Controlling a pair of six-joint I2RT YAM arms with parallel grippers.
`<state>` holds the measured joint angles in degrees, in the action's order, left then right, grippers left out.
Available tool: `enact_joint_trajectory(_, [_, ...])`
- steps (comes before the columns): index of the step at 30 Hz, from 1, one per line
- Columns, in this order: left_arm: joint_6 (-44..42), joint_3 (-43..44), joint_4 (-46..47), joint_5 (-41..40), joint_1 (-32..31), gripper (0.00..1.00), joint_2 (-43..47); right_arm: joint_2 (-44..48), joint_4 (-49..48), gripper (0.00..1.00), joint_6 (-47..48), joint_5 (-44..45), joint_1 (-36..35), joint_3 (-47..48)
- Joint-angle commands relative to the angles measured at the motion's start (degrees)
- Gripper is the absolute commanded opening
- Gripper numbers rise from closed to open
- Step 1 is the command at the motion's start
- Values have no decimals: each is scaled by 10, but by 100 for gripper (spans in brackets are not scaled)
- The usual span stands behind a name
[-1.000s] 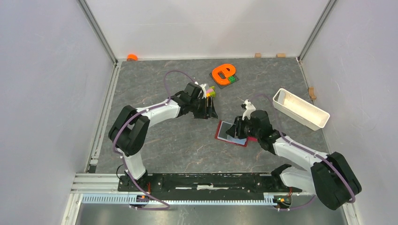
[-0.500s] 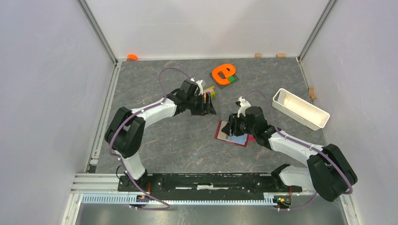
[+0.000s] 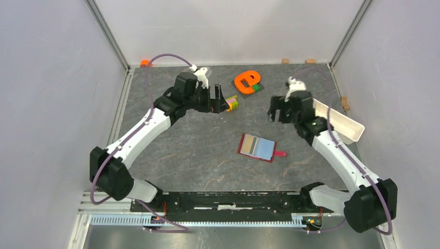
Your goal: Put the credit cards into the card holder
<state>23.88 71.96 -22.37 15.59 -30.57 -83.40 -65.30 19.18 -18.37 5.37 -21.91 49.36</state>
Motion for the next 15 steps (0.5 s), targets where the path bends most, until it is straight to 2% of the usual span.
enact_joint_trajectory(1, [-72, 25, -64, -38, 2, 100, 32, -24, 86, 98, 67, 84, 96, 68])
enact_joint_trajectory(7, [-86, 31, -77, -58, 4, 100, 43, -152, 101, 98, 93, 101, 181, 175])
enact_joint_trajectory(15, [-81, 26, -72, -48, 5, 100, 50, -331, 112, 98, 104, 114, 243, 295])
